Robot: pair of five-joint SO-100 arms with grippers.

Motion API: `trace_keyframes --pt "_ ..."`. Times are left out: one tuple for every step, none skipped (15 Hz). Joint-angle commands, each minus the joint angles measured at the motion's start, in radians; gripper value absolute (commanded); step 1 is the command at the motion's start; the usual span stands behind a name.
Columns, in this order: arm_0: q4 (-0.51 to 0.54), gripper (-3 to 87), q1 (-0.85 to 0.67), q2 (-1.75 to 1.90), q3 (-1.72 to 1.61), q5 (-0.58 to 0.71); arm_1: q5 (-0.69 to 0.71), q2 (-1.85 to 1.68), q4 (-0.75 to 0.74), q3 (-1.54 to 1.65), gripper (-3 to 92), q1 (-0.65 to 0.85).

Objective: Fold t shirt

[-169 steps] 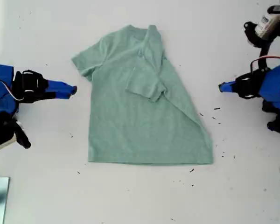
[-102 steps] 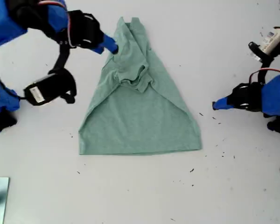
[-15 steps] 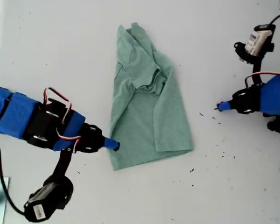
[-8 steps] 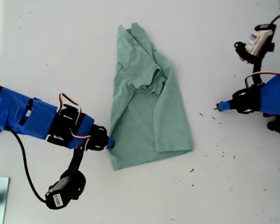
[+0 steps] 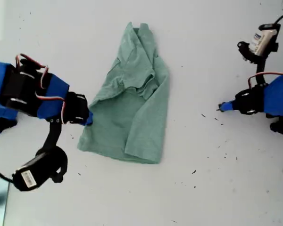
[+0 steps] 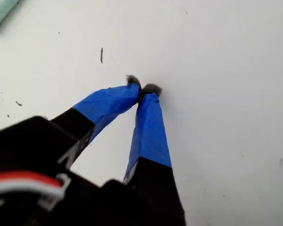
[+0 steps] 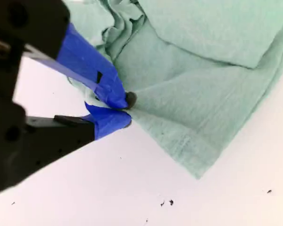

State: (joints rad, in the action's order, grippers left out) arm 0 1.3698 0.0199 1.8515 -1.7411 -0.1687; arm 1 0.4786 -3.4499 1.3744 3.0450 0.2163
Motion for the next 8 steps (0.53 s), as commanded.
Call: trace_keyframes --pt "-0.055 -0.2 0.020 -0.112 0.172 0.046 -0.002 -0.017 0.003 0.037 2.5 -0.009" --pt "-0.075 -0.2 0.032 -0.236 0.290 0.069 -0.002 -0.017 0.003 0.038 2.5 -0.009" --pt "-0.083 -0.2 0.043 -0.390 0.486 0.100 -0.002 -0.018 0.003 0.038 2.5 -0.009" --pt "-0.077 -0.2 0.049 -0.554 0.723 0.127 -0.003 -0.018 0.003 0.038 2.5 -0.009" --pt "-0.109 -0.2 0.048 -0.678 0.897 0.155 -0.005 -0.018 0.005 0.038 2.5 -0.009" --pt "-0.216 -0.2 0.037 -0.709 0.877 0.166 -0.006 -0.018 0.005 0.038 2.5 -0.009" --pt "-0.259 0.7 0.020 -0.767 0.884 0.183 -0.008 -0.018 0.005 0.038 2.5 -0.009" --pt "-0.282 10.4 0.014 -0.819 0.882 0.193 -0.009 -0.018 0.005 0.038 2.5 -0.012"
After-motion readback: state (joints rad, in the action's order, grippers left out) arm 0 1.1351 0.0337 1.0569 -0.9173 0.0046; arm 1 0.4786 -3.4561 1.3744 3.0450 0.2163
